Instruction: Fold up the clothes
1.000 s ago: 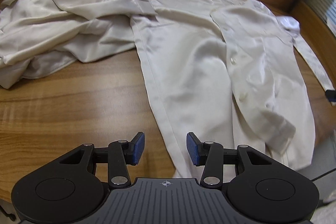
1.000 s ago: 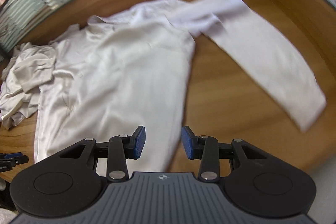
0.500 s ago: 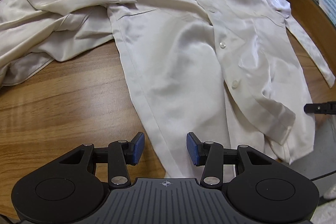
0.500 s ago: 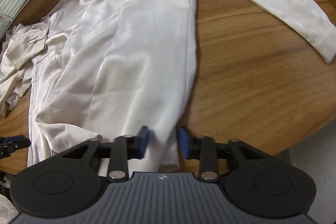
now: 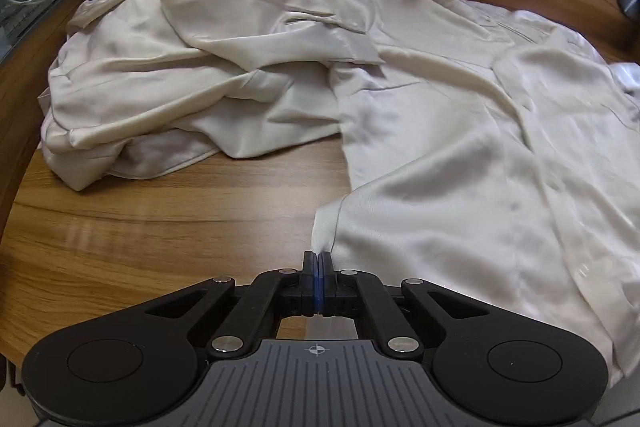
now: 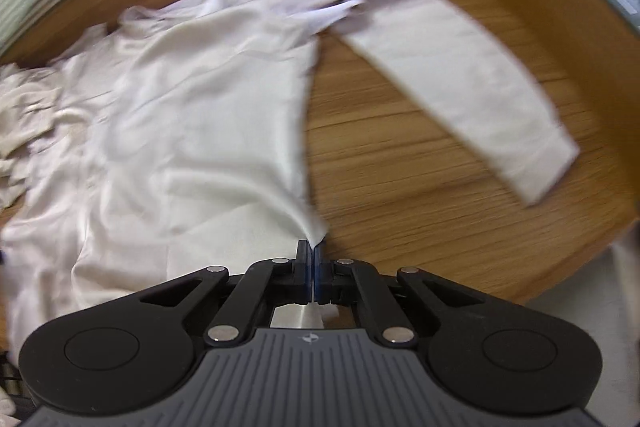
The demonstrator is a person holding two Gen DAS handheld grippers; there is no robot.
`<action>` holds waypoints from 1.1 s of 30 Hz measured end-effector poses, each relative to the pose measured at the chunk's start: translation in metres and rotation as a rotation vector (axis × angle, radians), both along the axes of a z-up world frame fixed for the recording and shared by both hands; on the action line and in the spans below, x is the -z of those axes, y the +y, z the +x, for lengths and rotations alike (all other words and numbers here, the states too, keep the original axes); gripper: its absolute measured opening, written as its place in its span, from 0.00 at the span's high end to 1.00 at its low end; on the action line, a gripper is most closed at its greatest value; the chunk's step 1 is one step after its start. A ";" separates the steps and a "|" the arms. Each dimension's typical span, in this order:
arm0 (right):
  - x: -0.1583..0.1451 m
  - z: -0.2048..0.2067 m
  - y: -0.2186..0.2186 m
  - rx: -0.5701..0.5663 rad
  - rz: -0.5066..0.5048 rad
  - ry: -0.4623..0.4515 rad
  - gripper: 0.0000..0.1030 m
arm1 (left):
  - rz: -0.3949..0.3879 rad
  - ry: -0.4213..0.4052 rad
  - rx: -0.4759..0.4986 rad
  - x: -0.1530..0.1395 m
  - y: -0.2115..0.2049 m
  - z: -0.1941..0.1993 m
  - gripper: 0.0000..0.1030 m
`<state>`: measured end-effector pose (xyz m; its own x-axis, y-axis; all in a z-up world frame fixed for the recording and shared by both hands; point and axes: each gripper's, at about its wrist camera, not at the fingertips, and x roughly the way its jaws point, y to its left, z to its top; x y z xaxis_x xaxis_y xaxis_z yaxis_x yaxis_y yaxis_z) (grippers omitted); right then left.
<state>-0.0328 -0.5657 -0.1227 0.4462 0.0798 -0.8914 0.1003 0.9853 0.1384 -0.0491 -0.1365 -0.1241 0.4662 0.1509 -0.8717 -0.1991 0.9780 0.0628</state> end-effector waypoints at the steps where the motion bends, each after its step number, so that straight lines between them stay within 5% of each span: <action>1: -0.002 -0.001 -0.008 0.013 -0.015 0.002 0.99 | 0.001 0.005 0.000 0.001 0.001 0.001 0.98; 6: 0.005 -0.005 -0.033 0.043 -0.081 0.054 0.99 | 0.005 0.057 0.005 0.009 0.004 -0.003 0.98; 11: 0.017 -0.018 -0.037 0.054 -0.064 0.091 0.96 | -0.114 0.055 0.008 0.012 0.012 -0.020 0.89; 13: 0.021 -0.023 -0.035 0.055 -0.069 0.092 0.86 | -0.152 0.049 0.017 0.012 0.013 -0.026 0.64; 15: 0.024 -0.026 -0.033 0.051 -0.073 0.087 0.63 | -0.181 0.030 0.026 0.011 0.013 -0.031 0.52; 19: 0.033 -0.023 -0.035 0.037 -0.074 0.080 0.58 | -0.217 0.015 0.034 0.016 0.010 -0.032 0.50; 23: 0.045 -0.016 -0.036 0.015 -0.058 0.094 0.58 | -0.221 0.046 0.053 0.029 0.003 -0.025 0.52; 26: 0.049 -0.011 -0.033 -0.009 -0.075 0.104 0.59 | -0.154 0.046 0.080 0.032 -0.007 -0.024 0.79; 27: 0.050 -0.011 -0.031 -0.015 -0.076 0.107 0.70 | -0.148 0.052 0.082 0.032 -0.009 -0.023 0.90; 29: 0.050 -0.011 -0.030 -0.023 -0.062 0.108 0.93 | -0.161 0.065 0.071 0.030 -0.008 -0.025 0.95; 33: 0.047 -0.019 -0.030 -0.020 -0.049 0.114 0.96 | -0.177 0.103 0.090 0.023 -0.009 -0.041 0.96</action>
